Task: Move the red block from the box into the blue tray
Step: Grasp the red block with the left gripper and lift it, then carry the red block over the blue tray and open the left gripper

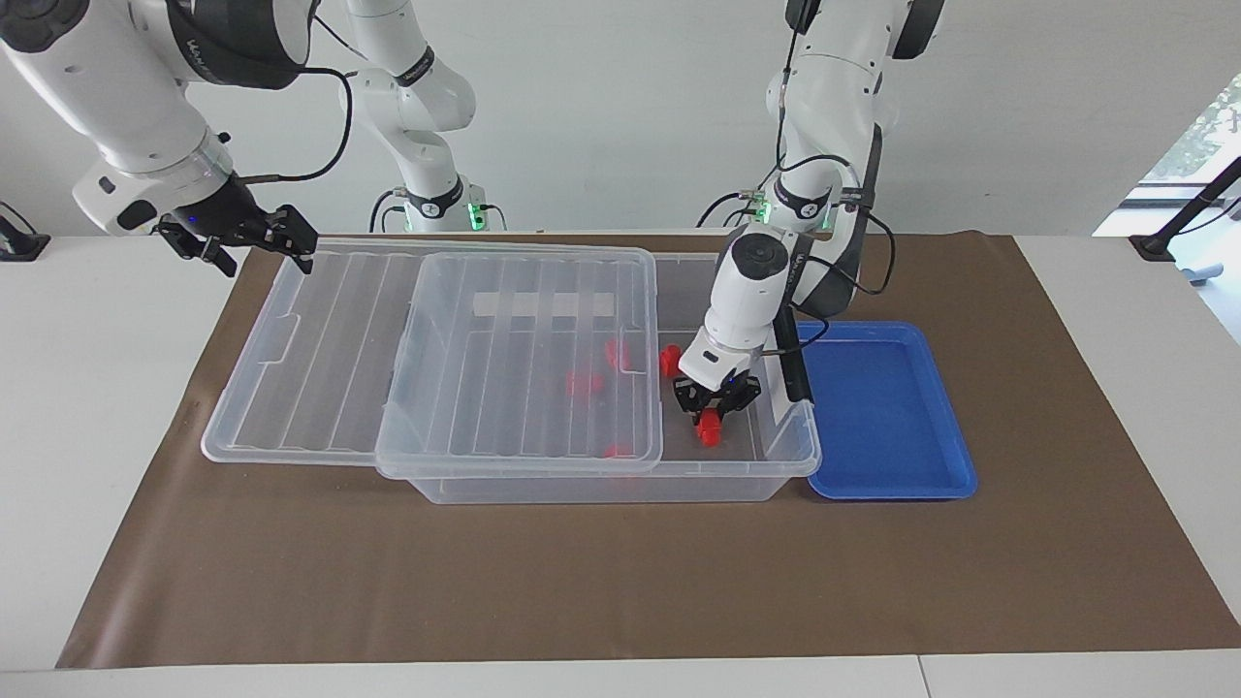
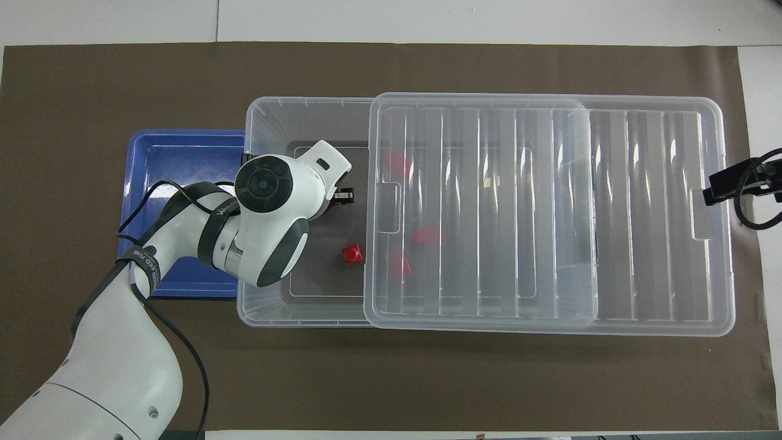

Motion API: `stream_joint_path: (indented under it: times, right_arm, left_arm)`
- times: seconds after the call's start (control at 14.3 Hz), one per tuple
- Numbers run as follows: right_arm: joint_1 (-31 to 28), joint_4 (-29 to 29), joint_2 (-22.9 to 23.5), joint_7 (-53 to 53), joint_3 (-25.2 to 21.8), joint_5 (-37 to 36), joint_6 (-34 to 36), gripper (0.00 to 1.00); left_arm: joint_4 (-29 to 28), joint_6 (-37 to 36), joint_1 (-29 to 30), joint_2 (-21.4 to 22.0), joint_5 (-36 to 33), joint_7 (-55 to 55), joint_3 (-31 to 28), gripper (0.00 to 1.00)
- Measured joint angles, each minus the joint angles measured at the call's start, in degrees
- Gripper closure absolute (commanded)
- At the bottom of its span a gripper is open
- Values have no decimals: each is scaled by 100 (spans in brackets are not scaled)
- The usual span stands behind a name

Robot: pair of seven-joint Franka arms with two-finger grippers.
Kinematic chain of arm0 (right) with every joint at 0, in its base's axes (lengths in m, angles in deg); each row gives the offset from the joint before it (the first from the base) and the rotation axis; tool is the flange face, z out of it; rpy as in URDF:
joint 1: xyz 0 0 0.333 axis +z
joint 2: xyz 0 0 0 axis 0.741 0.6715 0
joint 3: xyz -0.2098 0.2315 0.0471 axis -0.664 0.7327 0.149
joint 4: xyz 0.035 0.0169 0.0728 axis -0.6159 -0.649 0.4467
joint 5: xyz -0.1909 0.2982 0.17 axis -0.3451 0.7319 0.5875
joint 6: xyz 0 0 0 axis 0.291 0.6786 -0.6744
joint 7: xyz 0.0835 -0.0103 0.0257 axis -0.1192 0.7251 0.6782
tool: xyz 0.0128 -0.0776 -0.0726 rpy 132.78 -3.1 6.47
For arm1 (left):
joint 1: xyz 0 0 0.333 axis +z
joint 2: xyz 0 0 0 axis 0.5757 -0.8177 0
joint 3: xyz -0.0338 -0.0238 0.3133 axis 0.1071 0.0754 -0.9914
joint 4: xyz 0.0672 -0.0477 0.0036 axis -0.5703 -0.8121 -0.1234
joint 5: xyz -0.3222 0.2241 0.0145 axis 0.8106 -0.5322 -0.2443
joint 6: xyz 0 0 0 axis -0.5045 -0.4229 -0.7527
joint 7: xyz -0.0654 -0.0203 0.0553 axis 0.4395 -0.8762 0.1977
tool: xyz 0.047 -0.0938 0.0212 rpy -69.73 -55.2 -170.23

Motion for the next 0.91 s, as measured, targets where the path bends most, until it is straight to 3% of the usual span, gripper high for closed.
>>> stream_joint_path:
  times: [0.21,0.63,0.84,0.91]
  right_arm:
    - [-1,0,1,-11,-13,0,0,0]
    - [-2,0,1,-11,-38,-5,0,0]
    - [-5,1,1,124,-202,-8,-77,83]
    - [-6,0,1,288,-288,-9,-108,100]
  left_arm:
    - [43,-168,49,199,-5,0,-21,100]
    - [116,-1710,76,1452,-11,-13,-39,100]
    - [123,-2205,265,2011,-33,-5,-53,100]
    - [117,-2344,417,2162,-48,81,-58,100]
